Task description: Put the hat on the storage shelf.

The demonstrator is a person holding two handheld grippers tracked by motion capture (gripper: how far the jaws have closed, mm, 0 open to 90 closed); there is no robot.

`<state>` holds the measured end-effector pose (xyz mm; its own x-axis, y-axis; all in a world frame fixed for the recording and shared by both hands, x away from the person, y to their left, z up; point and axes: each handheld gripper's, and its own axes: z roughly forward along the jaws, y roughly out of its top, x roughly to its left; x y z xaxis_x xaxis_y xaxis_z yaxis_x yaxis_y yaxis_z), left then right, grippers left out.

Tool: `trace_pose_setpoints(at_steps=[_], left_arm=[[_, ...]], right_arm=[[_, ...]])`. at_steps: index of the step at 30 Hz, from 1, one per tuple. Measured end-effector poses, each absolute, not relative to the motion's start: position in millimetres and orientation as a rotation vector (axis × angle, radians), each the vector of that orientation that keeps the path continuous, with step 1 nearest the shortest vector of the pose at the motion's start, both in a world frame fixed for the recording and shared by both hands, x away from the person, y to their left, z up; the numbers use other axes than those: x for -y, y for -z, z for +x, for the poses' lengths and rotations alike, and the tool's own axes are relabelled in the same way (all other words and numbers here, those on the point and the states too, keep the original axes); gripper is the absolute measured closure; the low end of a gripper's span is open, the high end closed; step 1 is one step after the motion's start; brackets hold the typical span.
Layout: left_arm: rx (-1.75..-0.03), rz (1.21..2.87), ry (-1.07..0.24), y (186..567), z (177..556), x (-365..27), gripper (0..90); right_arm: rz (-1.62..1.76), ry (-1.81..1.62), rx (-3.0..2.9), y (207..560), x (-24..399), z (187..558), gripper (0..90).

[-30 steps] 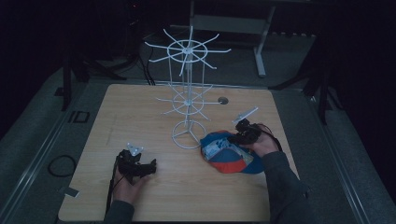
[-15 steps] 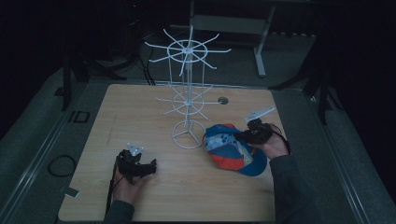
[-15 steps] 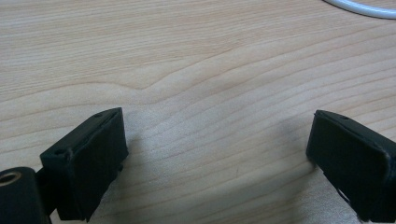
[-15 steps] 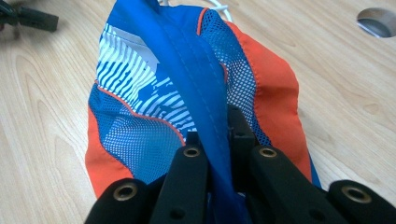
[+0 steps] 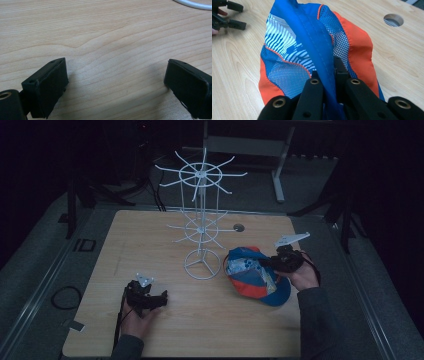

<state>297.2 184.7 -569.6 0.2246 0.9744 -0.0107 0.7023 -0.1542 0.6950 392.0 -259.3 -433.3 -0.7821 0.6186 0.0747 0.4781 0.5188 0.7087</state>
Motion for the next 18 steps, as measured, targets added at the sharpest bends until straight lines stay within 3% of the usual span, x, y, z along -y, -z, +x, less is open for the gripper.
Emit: trace_pose_setpoints(at_steps=[18], left_arm=[[-1.539,1.924,-0.612,570,297,-185,5.4]], right_arm=[[0.931,-1.178,-2.489,397,274,386,88.3]])
